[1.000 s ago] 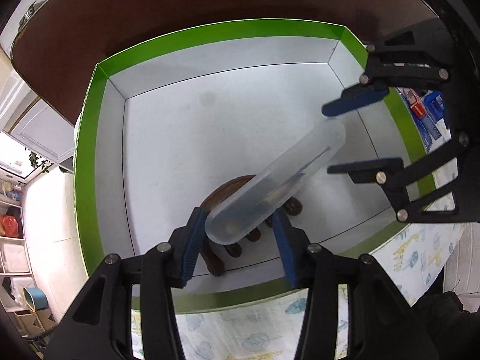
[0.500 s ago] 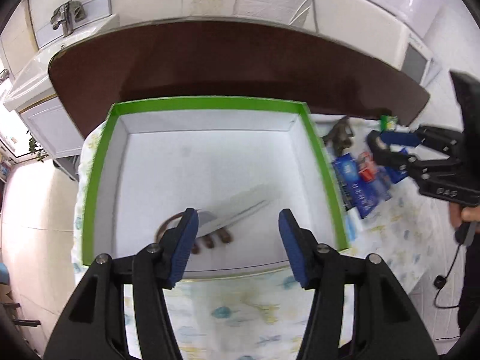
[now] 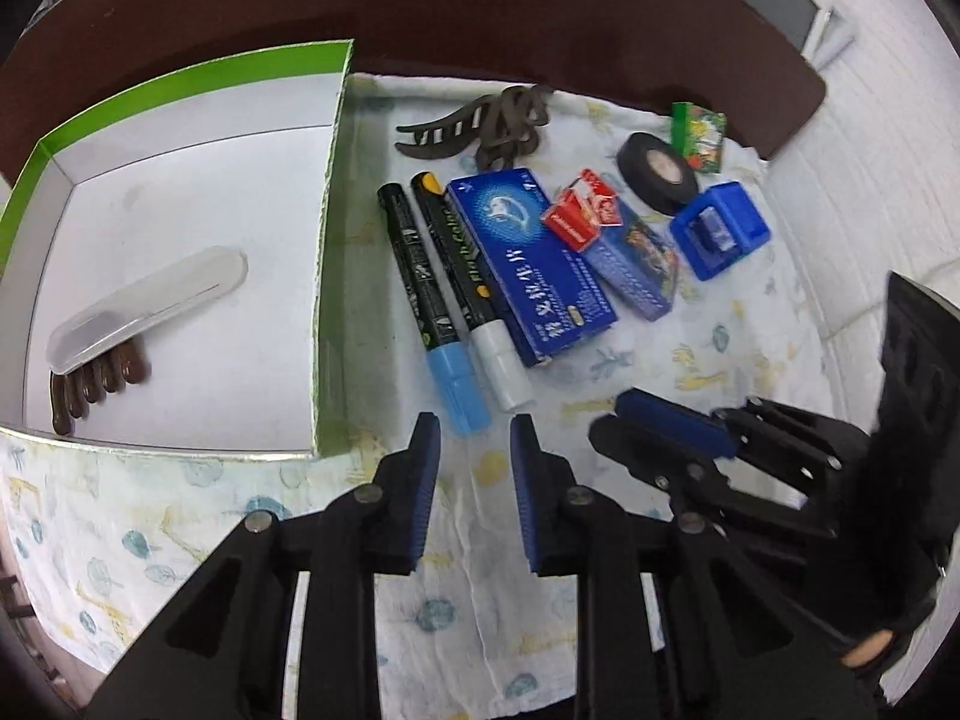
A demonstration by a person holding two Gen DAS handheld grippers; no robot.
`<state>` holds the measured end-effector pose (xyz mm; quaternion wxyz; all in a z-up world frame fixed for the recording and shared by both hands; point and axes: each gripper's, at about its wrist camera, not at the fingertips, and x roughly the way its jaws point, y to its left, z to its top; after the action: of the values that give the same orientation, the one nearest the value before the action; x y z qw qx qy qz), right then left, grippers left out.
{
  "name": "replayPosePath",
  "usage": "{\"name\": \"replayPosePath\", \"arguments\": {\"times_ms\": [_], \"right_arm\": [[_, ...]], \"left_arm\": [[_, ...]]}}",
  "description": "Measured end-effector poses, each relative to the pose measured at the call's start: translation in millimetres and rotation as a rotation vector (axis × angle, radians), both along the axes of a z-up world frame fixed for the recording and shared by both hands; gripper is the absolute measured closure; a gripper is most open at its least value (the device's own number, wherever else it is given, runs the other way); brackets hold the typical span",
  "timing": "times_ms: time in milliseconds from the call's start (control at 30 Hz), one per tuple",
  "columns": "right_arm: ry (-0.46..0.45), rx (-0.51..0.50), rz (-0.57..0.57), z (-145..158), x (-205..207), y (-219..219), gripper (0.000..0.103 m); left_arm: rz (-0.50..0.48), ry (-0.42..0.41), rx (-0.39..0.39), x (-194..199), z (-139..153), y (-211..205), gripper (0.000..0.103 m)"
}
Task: Organize rigid objects
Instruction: 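Grasp the blue-capped black marker with the left tool while the right tool grasps the yellow-capped marker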
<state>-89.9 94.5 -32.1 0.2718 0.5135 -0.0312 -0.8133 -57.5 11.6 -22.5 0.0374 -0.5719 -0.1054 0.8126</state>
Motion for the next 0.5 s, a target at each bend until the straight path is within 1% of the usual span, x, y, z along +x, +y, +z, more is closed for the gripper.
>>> {"name": "replayPosePath", "arguments": {"times_ms": [100,133,167,200,267,300,333,367,400,500], "right_arm": [[0.017,-0.002,-0.011,-4,2,-1,0.084],[0.031,0.009,-0.012,-5,3,-3,0.084],[0.045,0.020,-0.012,-5,4,-5,0.084],[0.051,0.024,-0.010,-6,5,-8,0.084],[0.051,0.024,-0.007,-8,5,-13,0.084],[0.054,0.028,-0.009,-9,5,-16,0.084],[0.060,0.041,-0.012,-12,4,-19,0.084],[0.064,0.053,-0.017,-14,4,-22,0.084],[0.063,0.057,-0.025,-16,2,-24,0.084],[0.058,0.054,-0.039,-20,-3,-28,0.084]], "left_arm": [[0.049,-0.019,-0.086,-14,-10,1,0.082],[0.056,-0.034,-0.086,-18,-16,1,0.083],[0.066,-0.048,-0.077,-21,-19,-1,0.075],[0.081,-0.039,-0.061,-23,-19,-3,0.075],[0.083,-0.042,-0.069,-29,-21,-4,0.074],[0.092,-0.045,-0.059,-31,-23,-5,0.074],[0.104,-0.057,-0.044,-34,-26,-8,0.074],[0.118,-0.076,-0.054,-35,-30,-11,0.081],[0.133,-0.074,-0.076,-35,-32,-13,0.086],[0.130,-0.058,-0.067,-33,-32,-19,0.085]]}}
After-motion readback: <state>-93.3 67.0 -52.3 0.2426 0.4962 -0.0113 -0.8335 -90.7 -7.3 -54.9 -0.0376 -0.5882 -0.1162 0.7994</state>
